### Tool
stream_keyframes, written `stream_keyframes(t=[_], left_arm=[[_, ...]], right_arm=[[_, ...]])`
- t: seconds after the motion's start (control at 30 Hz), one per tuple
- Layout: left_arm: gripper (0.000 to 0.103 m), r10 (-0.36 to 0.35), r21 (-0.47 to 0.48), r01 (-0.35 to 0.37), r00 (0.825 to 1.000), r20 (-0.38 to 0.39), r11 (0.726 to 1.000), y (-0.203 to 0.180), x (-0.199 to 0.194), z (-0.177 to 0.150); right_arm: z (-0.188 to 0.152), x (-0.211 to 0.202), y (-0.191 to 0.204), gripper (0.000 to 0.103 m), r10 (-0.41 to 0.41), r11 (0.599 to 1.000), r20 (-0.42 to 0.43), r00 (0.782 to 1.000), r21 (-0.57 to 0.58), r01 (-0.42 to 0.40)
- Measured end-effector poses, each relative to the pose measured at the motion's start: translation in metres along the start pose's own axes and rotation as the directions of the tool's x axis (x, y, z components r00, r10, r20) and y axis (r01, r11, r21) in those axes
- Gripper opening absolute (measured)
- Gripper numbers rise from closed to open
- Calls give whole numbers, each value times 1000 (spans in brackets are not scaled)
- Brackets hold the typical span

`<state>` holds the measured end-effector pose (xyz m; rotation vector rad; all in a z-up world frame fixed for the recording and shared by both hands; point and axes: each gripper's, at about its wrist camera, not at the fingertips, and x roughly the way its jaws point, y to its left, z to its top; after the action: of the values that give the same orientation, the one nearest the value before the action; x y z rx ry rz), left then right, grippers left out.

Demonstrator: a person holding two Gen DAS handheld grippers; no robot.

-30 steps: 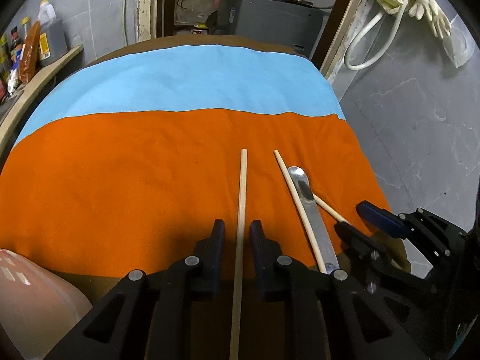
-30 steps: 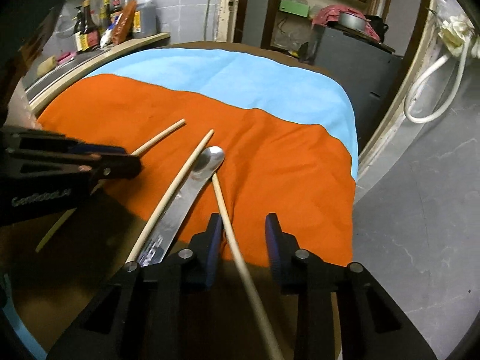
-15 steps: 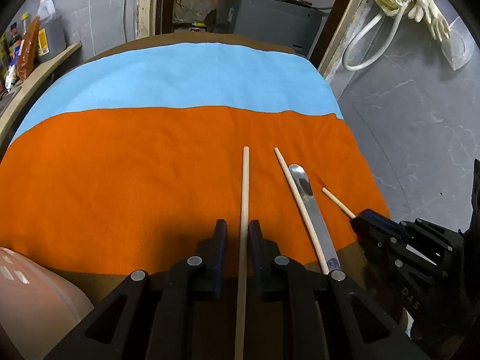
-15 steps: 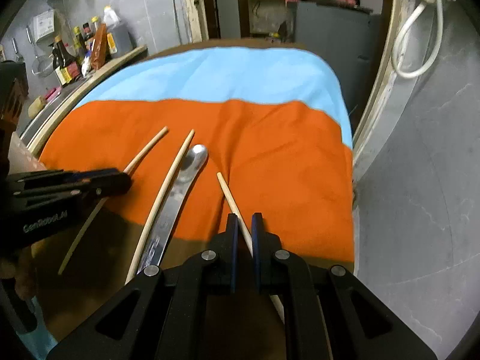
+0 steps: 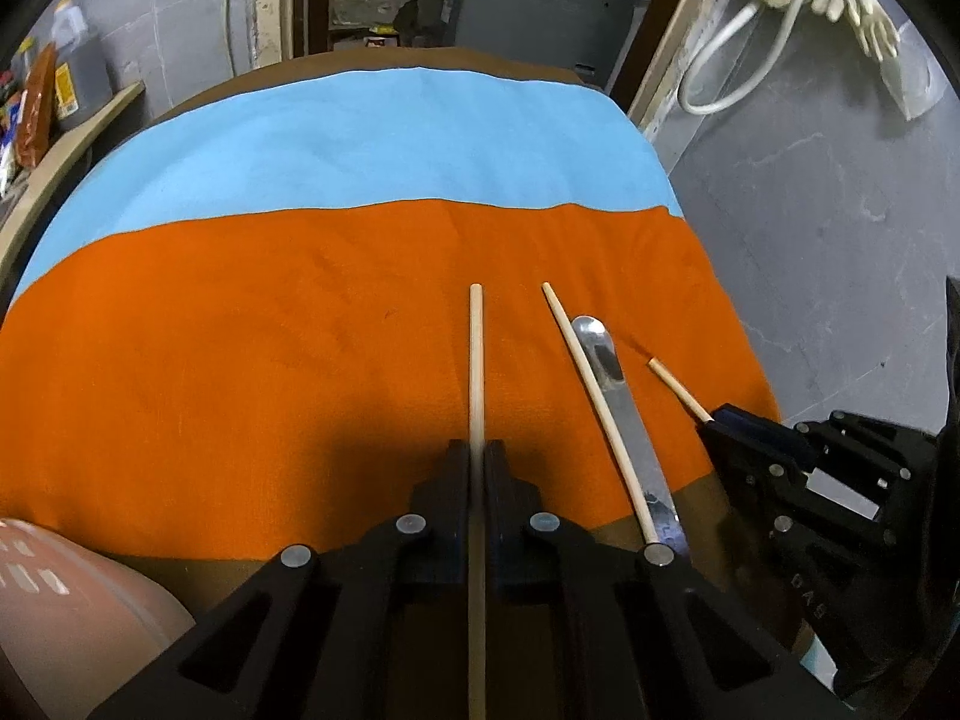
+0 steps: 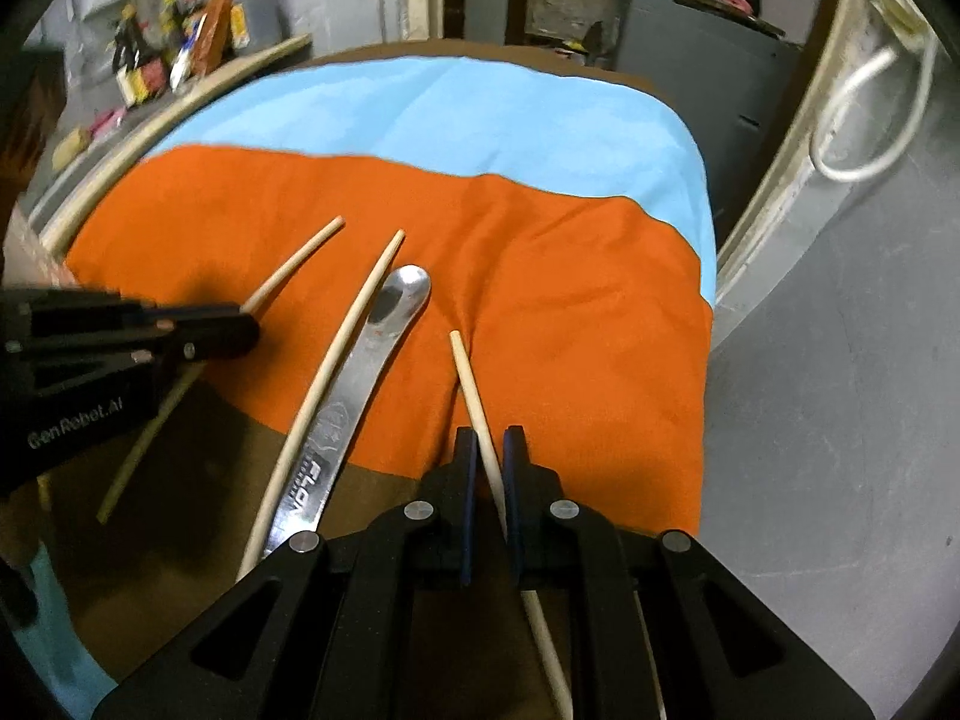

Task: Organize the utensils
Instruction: 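Close the right tool on a second wooden chopstick, then lift the second chopstick with the right tool and carry it over the caddy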

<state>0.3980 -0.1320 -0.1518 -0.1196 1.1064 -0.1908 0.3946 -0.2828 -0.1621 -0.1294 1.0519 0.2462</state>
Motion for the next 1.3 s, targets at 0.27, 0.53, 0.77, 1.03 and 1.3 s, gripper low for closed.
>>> stream_keyframes(t=[0.27, 0.53, 0.77, 1.03, 1.3], left_arm=[[5, -69, 29, 66, 986, 154, 997, -4, -47, -17], [5, -157, 67, 142, 917, 367, 988, 1, -114, -29], [5, -209, 65, 207, 823, 529, 976, 23, -178, -28], [5, -191, 51, 204, 757, 625, 978, 62, -232, -32], [5, -88, -53, 180, 690, 718, 982, 122, -264, -37]], right_arm=[[-13, -63, -17, 4, 87, 973, 301, 950, 179, -146], [-19, -117, -14, 4, 112, 937, 568, 815, 213, -277], [-13, -162, 10, 4, 130, 912, 710, 692, 188, -365], [14, -190, 55, 5, 199, 893, 786, 585, 101, -439], [45, -193, 115, 5, 298, 871, 813, 500, -17, -490]])
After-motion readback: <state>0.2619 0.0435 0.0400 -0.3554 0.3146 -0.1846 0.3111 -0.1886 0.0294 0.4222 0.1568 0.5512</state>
